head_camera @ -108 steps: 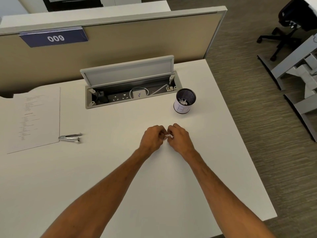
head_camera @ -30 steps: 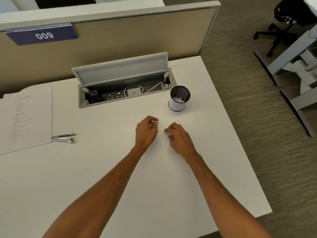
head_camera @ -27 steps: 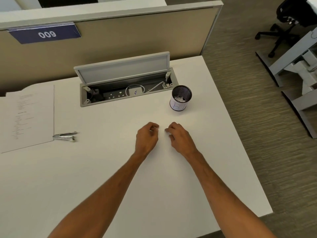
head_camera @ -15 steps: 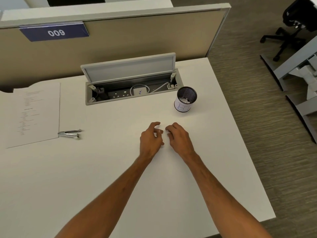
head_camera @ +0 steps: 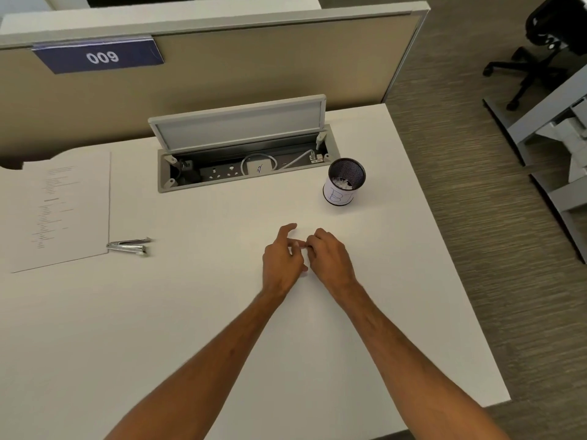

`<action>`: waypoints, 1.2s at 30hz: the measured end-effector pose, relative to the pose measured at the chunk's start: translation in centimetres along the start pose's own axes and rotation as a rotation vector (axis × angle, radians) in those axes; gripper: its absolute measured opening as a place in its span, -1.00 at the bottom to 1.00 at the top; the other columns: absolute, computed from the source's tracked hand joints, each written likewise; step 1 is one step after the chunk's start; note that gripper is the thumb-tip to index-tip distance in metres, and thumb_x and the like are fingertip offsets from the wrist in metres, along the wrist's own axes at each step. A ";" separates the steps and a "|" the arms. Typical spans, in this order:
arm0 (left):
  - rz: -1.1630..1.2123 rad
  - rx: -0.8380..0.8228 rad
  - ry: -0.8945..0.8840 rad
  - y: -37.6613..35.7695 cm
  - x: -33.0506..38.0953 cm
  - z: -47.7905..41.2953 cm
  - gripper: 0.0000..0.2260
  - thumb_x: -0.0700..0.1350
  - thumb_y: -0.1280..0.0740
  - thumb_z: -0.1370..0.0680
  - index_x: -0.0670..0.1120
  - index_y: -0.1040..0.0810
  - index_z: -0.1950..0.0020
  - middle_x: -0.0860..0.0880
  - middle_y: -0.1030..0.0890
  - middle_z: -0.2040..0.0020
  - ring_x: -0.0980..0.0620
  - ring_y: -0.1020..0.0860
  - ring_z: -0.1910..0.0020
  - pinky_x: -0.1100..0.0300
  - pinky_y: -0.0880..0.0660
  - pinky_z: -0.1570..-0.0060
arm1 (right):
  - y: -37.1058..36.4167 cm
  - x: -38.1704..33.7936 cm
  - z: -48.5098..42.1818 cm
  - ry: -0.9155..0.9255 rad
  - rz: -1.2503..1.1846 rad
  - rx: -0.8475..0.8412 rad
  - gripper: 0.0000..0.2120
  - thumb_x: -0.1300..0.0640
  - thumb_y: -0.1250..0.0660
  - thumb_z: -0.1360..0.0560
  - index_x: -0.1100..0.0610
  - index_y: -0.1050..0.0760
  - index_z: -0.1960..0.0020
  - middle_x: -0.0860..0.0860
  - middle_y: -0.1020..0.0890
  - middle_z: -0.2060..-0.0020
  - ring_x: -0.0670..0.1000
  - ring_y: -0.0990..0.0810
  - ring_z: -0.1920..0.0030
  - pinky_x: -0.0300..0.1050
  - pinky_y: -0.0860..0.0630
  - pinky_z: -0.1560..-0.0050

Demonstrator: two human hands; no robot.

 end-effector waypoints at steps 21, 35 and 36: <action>0.061 0.039 0.125 1.2 -1.1 -0.8 -0.68 -0.26 -0.23 -0.76 -0.03 -0.53 -0.48 -0.04 -0.75 -0.15 0.05 -0.77 0.36 0.20 -0.69 0.40 | 3.9 6.4 -0.9 -0.546 -0.718 0.017 -0.94 0.18 -0.43 -0.52 0.15 -0.67 0.04 -0.01 -0.73 0.17 -0.02 -0.67 0.18 -0.02 -0.65 0.08; -0.195 -0.001 -0.154 -1.0 5.2 -4.2 -0.69 -0.28 -0.27 -0.66 -0.01 -0.73 -0.24 0.06 -0.79 -0.18 0.07 -0.70 -0.10 0.19 -0.59 -0.17 | 15.7 4.5 -11.7 -0.134 0.043 0.150 -0.90 0.19 -0.37 -0.63 0.12 -0.67 -0.07 0.10 -0.69 -0.08 0.15 -0.68 -0.02 -0.12 -0.43 0.11; -0.206 -0.015 -0.170 -1.2 5.7 -4.5 -0.68 -0.28 -0.27 -0.67 -0.01 -0.73 -0.26 0.06 -0.78 -0.22 0.06 -0.70 -0.15 0.20 -0.57 -0.20 | 15.4 4.0 -12.1 -0.104 0.132 0.104 -0.86 0.18 -0.36 -0.64 0.12 -0.69 -0.12 0.11 -0.71 -0.11 0.18 -0.69 -0.06 -0.11 -0.43 0.09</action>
Point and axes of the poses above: each hand's wrist, its own z-axis away from the middle knuckle, its own y-axis out of the back of the hand, x = y × z, the point moved 10 cm from there along -z, towards the middle knuckle
